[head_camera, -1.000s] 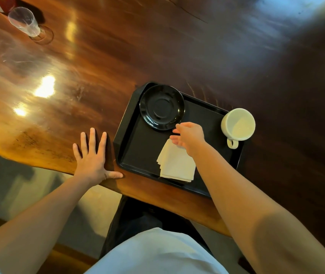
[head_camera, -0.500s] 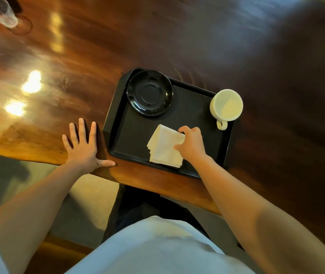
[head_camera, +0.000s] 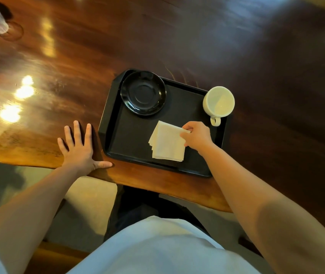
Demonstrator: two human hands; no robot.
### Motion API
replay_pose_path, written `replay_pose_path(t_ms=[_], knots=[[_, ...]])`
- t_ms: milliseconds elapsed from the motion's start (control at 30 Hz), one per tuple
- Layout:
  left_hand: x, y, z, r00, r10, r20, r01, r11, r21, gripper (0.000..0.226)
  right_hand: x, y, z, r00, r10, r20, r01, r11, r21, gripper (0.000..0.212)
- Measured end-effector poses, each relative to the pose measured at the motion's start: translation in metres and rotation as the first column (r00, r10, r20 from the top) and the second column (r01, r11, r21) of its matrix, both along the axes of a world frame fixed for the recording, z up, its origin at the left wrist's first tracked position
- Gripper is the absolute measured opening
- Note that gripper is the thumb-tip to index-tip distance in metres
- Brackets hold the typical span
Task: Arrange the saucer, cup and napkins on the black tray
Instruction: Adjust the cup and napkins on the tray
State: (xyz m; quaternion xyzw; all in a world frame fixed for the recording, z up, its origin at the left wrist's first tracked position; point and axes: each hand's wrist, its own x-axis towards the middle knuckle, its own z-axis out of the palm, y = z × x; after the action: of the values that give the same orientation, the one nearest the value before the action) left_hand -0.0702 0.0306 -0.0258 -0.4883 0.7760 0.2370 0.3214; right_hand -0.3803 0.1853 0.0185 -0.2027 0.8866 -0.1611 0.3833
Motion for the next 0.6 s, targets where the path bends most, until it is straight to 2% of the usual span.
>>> replay_pose_path(t_ms=[100,167,233,400,600], knots=[[0.000,0.000,0.000,1.000,0.000,-0.006,0.000,1.000,0.000,0.155,-0.002,0.005,-0.003,0.957,-0.262,0.125,0.261,0.965,0.024,0.013],[0.000,0.000,0.001,1.000,0.000,-0.007,0.000,1.000,-0.001,0.154,0.003,0.015,-0.008,0.852,-0.464,0.244,0.469,0.882,0.040,0.014],[0.000,0.000,0.001,1.000,-0.002,-0.005,0.002,1.000,0.003,0.154,0.012,0.030,-0.013,0.758,-0.568,0.320,0.580,0.812,0.065,0.015],[0.000,0.000,0.002,1.000,-0.001,0.000,0.001,1.000,0.005,0.154,0.034,0.058,-0.023,0.828,-0.510,0.232,0.485,0.860,0.160,0.008],[0.000,0.001,0.003,1.000,-0.004,0.001,0.004,1.000,-0.006,0.154,0.037,0.057,-0.023,0.929,-0.334,0.159,0.313,0.939,0.144,0.009]])
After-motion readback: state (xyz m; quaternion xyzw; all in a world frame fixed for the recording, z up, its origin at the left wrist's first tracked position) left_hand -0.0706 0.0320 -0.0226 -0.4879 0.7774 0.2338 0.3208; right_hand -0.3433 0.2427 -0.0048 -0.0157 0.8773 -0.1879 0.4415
